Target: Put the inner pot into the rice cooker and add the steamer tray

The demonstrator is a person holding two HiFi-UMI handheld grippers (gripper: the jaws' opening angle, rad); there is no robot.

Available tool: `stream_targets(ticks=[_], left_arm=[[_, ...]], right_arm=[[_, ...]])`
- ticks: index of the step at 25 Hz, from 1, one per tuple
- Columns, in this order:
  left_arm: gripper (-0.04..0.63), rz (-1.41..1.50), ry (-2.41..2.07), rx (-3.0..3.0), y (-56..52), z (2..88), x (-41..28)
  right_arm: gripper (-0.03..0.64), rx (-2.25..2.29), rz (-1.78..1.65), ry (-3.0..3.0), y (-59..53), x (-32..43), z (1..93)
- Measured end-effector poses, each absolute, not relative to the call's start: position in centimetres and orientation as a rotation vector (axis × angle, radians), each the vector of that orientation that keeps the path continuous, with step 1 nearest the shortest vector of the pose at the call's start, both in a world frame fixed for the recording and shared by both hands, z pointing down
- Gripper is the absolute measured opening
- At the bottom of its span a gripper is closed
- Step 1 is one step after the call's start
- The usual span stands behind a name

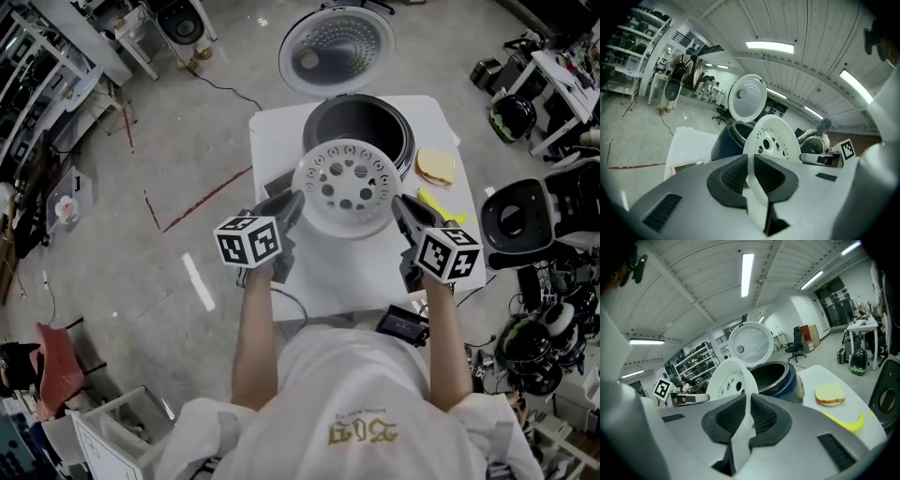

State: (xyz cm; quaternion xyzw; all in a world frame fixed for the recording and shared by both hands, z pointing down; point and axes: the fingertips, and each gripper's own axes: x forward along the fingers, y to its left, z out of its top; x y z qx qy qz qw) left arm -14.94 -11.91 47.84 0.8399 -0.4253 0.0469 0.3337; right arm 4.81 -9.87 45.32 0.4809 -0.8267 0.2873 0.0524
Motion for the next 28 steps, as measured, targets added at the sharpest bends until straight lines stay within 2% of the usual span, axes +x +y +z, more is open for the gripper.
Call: stream_targets(ticks=[22, 28], left_arm=[[0.064, 0.053, -1.115, 2.197, -17.2, 45.4, -12.7], [0.072, 0.032, -1.125, 2.177, -18.3, 44.9, -12.2]], right_arm=[[0.046, 1.462, 0.934, -2.569, -15.3, 7.1, 43.9], [0.057, 1.426, 1.056, -2.604, -16.1, 7.6, 43.7]])
